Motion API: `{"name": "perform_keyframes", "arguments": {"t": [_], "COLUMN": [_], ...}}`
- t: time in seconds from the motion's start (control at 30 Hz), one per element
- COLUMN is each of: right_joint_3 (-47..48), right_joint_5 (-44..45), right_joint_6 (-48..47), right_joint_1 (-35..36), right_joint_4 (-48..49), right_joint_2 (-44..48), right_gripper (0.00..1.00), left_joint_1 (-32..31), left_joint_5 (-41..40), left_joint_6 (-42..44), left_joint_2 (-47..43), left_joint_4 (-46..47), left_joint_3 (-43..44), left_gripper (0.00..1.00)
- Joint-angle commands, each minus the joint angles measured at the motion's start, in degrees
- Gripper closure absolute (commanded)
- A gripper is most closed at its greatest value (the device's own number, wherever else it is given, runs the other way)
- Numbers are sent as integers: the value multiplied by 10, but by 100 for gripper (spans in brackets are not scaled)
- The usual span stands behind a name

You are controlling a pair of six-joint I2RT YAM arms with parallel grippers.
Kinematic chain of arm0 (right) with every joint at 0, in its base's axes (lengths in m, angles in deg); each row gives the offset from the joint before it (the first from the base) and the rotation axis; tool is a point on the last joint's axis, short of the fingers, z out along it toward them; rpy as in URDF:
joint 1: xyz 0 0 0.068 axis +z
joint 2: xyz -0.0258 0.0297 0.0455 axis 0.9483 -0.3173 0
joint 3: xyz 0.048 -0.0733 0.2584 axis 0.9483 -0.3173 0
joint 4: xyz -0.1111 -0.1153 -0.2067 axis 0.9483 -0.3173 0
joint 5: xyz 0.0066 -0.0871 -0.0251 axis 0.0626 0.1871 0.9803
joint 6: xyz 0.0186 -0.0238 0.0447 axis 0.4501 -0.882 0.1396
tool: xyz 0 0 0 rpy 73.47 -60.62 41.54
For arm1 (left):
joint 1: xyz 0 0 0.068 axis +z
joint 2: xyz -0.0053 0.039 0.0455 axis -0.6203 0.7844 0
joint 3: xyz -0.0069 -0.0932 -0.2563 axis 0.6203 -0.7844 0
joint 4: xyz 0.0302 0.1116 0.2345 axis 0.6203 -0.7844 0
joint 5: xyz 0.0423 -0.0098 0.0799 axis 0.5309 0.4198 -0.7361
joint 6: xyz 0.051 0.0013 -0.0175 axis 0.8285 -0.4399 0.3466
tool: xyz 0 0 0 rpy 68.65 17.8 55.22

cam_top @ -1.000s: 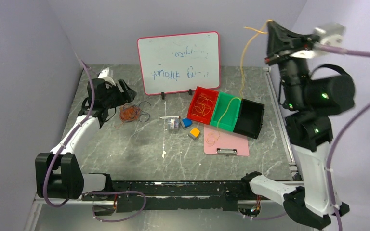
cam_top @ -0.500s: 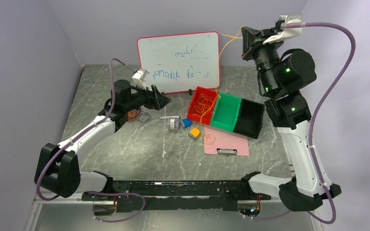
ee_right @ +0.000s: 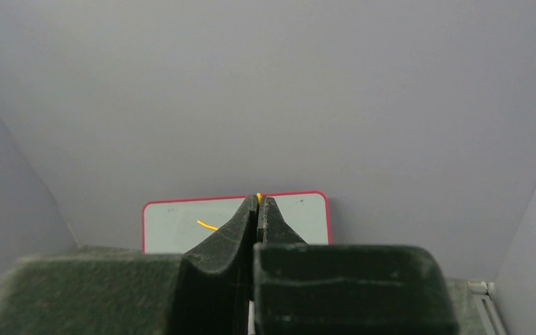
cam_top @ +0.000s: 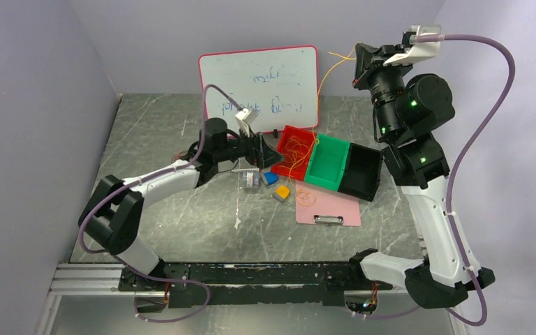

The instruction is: Untangle the cables

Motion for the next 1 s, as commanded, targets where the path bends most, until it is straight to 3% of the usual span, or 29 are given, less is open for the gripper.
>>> {"name": "perform_keyframes", "arguments": {"t": [0.0,0.57,0.73,0.97], "right_joint_3": [-13,-29,-32,-37], "right_joint_5": [14,13,15,19], "right_joint_6": [0,-8,-8,-7], "right_joint_1": [3,3,3,3], "right_joint_4": [10,6,5,4], "right_joint_2": [14,24,25,30], "right_gripper": [100,100,100,100], "left_joint_1": [-38,-98,-99,-99], "left_joint_5": [19,38,30,19], "left_joint_6": [2,-11,-21,-19], "left_joint_2": [36,166,184,193], "left_joint_4": [36,22,22,10], "left_joint_3": [31,84,95,110], "left_gripper": [10,37,61,84]}}
